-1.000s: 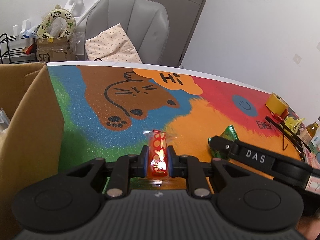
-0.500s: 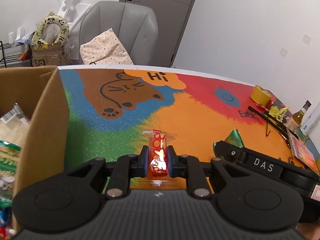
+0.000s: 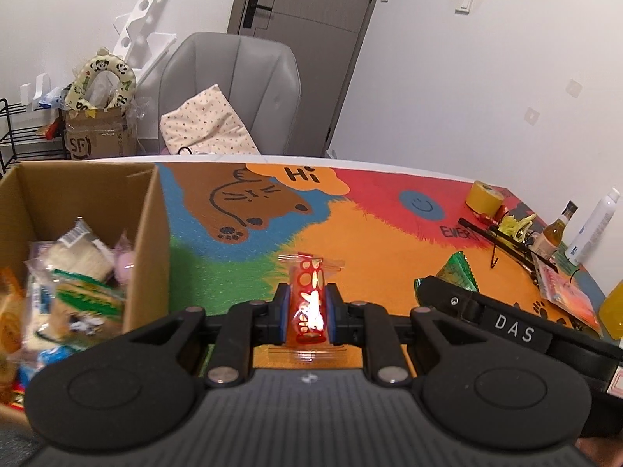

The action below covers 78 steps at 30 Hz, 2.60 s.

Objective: Organize snacks
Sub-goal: 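Carry the orange-red snack and green candy over the box with both tools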

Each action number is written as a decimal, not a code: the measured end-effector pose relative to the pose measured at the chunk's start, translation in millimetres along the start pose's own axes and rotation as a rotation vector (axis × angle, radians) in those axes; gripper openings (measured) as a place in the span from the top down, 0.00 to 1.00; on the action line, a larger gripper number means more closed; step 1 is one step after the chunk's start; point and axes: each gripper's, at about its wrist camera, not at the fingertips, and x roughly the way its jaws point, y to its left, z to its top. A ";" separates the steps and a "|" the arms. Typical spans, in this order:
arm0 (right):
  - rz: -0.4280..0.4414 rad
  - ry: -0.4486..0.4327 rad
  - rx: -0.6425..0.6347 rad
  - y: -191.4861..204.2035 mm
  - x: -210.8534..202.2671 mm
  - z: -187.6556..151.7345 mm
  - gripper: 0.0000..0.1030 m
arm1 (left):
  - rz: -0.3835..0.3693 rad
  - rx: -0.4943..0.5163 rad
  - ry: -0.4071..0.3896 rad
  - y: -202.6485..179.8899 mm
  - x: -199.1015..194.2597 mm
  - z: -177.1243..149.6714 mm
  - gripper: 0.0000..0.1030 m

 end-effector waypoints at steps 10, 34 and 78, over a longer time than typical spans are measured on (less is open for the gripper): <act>0.043 -0.027 -0.038 27.8 -32.8 -4.0 0.65 | 0.026 -0.030 -0.062 17.4 -48.2 -2.8 0.85; 0.071 -0.017 -0.078 59.0 -58.4 -37.5 0.65 | 0.006 -0.040 0.016 55.5 -83.6 -43.6 0.87; 0.085 0.047 -0.031 39.7 -53.3 -73.2 0.65 | 0.042 0.042 0.019 39.0 -62.1 -80.7 0.84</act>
